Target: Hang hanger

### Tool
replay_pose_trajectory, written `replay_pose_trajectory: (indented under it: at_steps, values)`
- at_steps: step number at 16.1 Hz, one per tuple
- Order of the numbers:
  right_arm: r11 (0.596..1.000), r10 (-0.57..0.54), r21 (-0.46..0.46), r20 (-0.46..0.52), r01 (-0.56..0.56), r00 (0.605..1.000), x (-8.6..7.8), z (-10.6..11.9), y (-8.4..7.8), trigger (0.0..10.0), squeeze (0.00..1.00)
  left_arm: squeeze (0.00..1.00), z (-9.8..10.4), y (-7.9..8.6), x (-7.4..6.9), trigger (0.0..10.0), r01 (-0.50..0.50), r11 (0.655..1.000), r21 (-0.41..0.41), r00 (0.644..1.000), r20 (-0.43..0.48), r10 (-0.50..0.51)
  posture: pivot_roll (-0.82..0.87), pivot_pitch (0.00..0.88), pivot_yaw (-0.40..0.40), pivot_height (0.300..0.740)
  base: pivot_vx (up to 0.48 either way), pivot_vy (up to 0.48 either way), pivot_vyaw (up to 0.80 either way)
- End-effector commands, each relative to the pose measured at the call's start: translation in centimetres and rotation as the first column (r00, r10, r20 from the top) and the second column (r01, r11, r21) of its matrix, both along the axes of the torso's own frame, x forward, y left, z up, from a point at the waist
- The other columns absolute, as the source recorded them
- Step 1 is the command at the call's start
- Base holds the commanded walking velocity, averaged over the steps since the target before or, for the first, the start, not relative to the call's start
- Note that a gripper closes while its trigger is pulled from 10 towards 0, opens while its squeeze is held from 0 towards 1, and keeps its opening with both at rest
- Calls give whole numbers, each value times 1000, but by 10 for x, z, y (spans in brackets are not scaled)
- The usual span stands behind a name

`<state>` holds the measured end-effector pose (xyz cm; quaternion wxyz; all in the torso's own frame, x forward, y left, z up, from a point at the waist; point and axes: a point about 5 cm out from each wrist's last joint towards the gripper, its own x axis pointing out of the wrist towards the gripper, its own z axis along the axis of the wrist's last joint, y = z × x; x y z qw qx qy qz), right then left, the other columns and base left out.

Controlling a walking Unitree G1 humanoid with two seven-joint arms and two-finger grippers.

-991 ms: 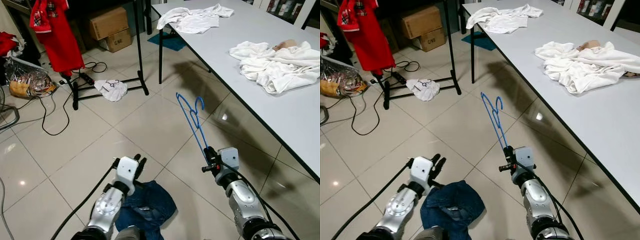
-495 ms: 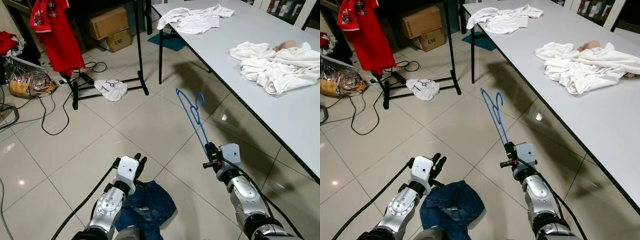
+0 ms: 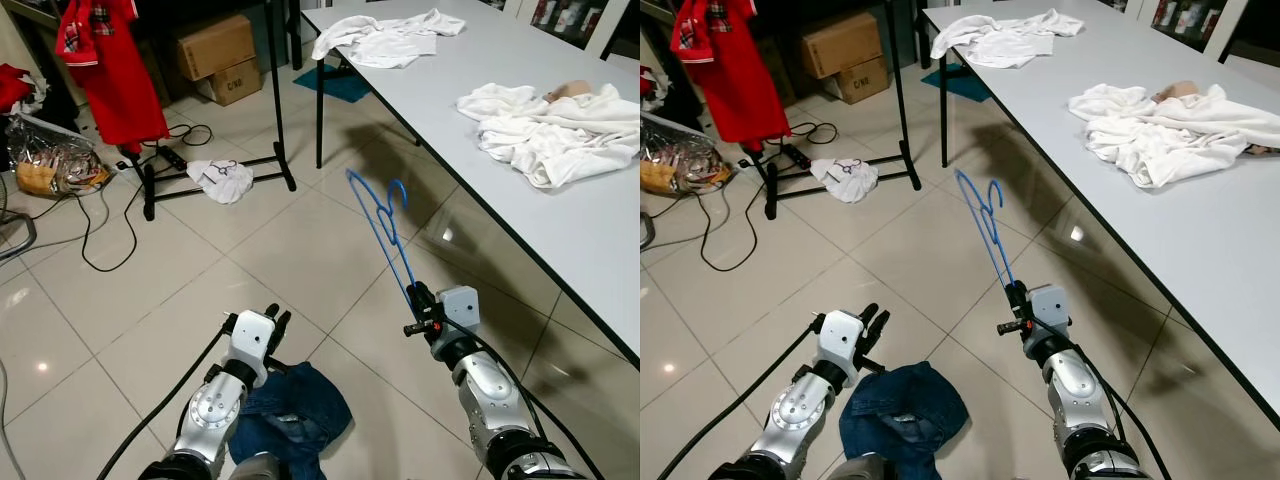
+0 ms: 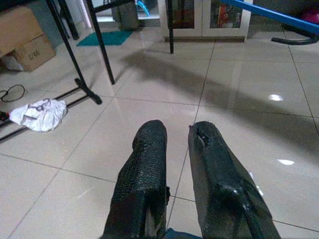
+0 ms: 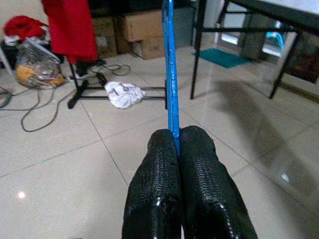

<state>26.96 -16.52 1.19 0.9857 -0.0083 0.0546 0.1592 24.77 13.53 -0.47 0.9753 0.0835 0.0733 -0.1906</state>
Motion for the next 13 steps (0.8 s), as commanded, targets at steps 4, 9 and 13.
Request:
replay_pose_trajectory:
  at_steps: [4,9,13]
  values:
    - [973,231,-19,-9,-231,973,-27,-8,2,10000,0,0,-6,3,-17,10000,80,996,24,997,-1,-80,-64,3,77,740,0,0,0]
    - [930,366,-29,33,-366,930,-29,3,7,10000,0,0,-7,8,-20,10000,114,992,58,993,-4,-114,-74,0,77,740,0,0,0]
    - [933,358,-35,18,-358,933,-29,1,10,10000,0,0,-3,8,-11,10000,97,994,50,995,2,-97,-75,0,80,740,0,0,0]
